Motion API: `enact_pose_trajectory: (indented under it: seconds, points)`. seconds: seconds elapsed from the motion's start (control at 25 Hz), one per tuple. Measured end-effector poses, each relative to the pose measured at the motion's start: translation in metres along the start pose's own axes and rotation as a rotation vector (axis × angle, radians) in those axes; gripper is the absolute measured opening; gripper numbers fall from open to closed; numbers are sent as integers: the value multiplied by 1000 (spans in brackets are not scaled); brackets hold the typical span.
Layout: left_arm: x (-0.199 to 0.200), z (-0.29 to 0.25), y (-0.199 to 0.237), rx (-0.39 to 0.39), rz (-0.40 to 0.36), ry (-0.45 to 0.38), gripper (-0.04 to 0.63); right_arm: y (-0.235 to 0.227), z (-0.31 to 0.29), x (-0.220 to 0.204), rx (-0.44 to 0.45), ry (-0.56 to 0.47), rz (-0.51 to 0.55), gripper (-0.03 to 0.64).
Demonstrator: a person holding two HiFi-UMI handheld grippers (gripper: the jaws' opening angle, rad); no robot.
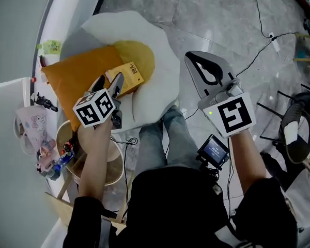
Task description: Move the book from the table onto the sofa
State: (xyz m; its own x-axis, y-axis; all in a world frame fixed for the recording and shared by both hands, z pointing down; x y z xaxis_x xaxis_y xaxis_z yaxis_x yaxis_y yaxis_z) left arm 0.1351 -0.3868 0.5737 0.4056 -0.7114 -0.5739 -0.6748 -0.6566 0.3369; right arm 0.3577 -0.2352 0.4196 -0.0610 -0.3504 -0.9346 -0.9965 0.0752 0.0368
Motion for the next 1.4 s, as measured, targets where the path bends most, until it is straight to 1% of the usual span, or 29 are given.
enact_pose_trajectory:
  seconds: [0.08,0.24,0.32,0.4,0.44,0.48,0.56,0.6,0.64,0.76,0.84,0.92,1.04,1.24,1.4]
  points:
    - [22,29,-33,-63,-73,-69,328,1,18,14,-17,-10,2,10]
    - [74,88,-100,-193,-220,-227,323,-7,57,48,-73,-14,-46,11]
    - [94,122,-132,-234,-295,-294,288,-11,79,71,-102,-14,-59,10]
    - [111,160,-162,-288,-366,-370,221,-11,103,91,-115,-24,-74,11]
    - [121,179,-177,-318,-403,-424,207,-12,114,100,-126,-35,-87,11]
    - [132,198,-190,-341,-440,-487,179,-13,124,109,-145,-51,-97,11]
    - [148,230,-211,-361,-508,-602,100,-14,145,126,-187,-95,-100,11]
    - [153,244,-219,-360,-539,-645,54,-14,155,133,-206,-112,-95,11]
    - [156,255,-226,-356,-569,-675,24,-12,164,137,-225,-120,-92,11]
    - [160,280,-242,-332,-641,-718,14,-7,187,149,-268,-141,-92,11]
    - [164,291,-256,-326,-664,-735,14,-7,205,154,-286,-168,-114,11]
    - [167,299,-264,-341,-654,-745,14,-7,221,157,-309,-189,-141,10]
    - [171,306,-268,-363,-626,-761,14,-8,236,163,-356,-208,-141,11]
    - [173,301,-273,-393,-622,-737,14,-12,259,163,-430,-223,-147,10]
    - [176,297,-285,-418,-625,-725,14,-16,274,160,-468,-238,-163,11]
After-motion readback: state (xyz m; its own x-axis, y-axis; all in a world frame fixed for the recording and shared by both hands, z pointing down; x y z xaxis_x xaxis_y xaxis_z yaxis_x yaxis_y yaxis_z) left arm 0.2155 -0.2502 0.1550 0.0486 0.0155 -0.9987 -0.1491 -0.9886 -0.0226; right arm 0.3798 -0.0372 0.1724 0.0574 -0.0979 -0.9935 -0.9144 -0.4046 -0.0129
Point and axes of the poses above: the fingertips, and each gripper's own axes: z backward along the fingers, y to its left, x out of its top, the point moved 5 cm from there along z, backward along the fingers, and after that the axes turned 2 degrees about -z, right-handed, at the moved point
